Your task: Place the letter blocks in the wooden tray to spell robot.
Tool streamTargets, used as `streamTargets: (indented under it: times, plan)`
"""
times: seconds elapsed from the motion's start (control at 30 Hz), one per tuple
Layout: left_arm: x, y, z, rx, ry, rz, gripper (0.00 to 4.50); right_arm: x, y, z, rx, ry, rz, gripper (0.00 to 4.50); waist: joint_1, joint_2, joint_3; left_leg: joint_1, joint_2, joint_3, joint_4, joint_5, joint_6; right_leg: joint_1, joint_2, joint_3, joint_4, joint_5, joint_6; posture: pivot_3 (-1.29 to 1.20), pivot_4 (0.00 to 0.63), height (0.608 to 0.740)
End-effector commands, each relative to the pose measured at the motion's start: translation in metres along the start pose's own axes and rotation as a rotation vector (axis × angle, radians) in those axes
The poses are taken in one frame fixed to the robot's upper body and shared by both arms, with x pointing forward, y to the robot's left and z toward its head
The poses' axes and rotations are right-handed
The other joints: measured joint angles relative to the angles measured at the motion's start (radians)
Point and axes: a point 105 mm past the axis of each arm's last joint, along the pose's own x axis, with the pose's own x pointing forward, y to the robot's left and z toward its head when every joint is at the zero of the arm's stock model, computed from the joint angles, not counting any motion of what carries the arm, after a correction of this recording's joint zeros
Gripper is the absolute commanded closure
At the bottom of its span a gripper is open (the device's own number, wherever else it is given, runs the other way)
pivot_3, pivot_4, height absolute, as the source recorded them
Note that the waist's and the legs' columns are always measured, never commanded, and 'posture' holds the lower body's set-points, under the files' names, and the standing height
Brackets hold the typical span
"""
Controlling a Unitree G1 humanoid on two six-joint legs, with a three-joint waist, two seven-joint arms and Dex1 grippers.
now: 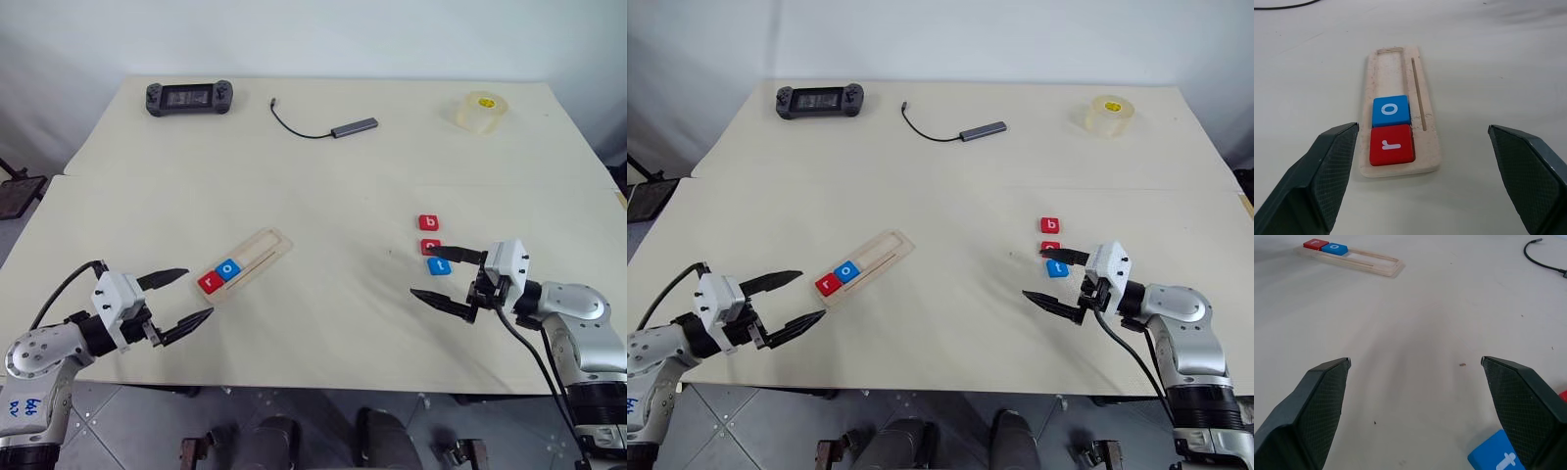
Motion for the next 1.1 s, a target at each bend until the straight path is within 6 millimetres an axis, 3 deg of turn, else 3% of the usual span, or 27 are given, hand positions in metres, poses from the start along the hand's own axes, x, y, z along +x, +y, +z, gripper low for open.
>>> streamTargets:
  times: [0.03, 0.17, 0.33, 0.63, 0.87, 1.1]
  plan:
    - [0.001, 0.000, 0.003, 0.030, 0.007, -0.003, 0.00, -0.009, -0.005, 0.007, -0.041, -0.010, -0.019, 0.02, 0.000, 0.000, 0.000, 0.000, 0.001, 0.000, 0.000, 0.000, 0.000, 0.000, 0.001, 0.000, 0.000, 0.000, 0.000, 0.00, 0.150, 0.740]
    - [-0.003, 0.002, 0.004, -0.006, -0.036, 0.041, 0.00, -0.007, -0.003, 0.007, -0.034, -0.025, -0.002, 0.02, -0.001, 0.000, 0.000, 0.000, 0.004, 0.002, 0.000, -0.001, -0.002, -0.001, 0.004, 0.002, -0.001, 0.000, 0.000, 0.00, 0.150, 0.740]
    - [-0.029, 0.011, -0.009, -0.038, -0.028, 0.205, 0.00, 0.014, 0.009, 0.022, -0.024, -0.112, 0.066, 0.02, -0.006, 0.000, 0.000, 0.001, 0.006, 0.004, 0.000, -0.002, -0.004, -0.002, 0.006, 0.003, -0.002, 0.000, 0.000, 0.00, 0.150, 0.740]
    - [-0.079, 0.010, -0.040, -0.104, 0.034, 0.394, 0.00, 0.062, 0.041, 0.070, -0.058, -0.290, 0.246, 0.02, 0.000, 0.000, 0.000, 0.001, 0.010, 0.008, 0.000, -0.002, -0.006, -0.003, 0.007, 0.004, -0.003, 0.000, 0.000, 0.00, 0.150, 0.740]
    - [-0.074, 0.001, -0.035, -0.127, 0.008, 0.332, 0.00, 0.061, 0.048, 0.071, -0.059, -0.288, 0.290, 0.02, 0.020, -0.001, 0.000, 0.001, 0.008, 0.008, 0.000, -0.003, -0.005, -0.002, 0.006, 0.005, -0.004, 0.000, 0.000, 0.00, 0.150, 0.740]
    - [-0.031, 0.005, -0.023, -0.118, -0.021, 0.220, 0.00, 0.056, 0.045, 0.070, -0.036, -0.259, 0.294, 0.02, 0.023, -0.001, 0.000, 0.001, 0.009, 0.008, 0.000, -0.003, -0.005, -0.003, 0.007, 0.005, -0.003, 0.000, 0.000, 0.00, 0.150, 0.740]
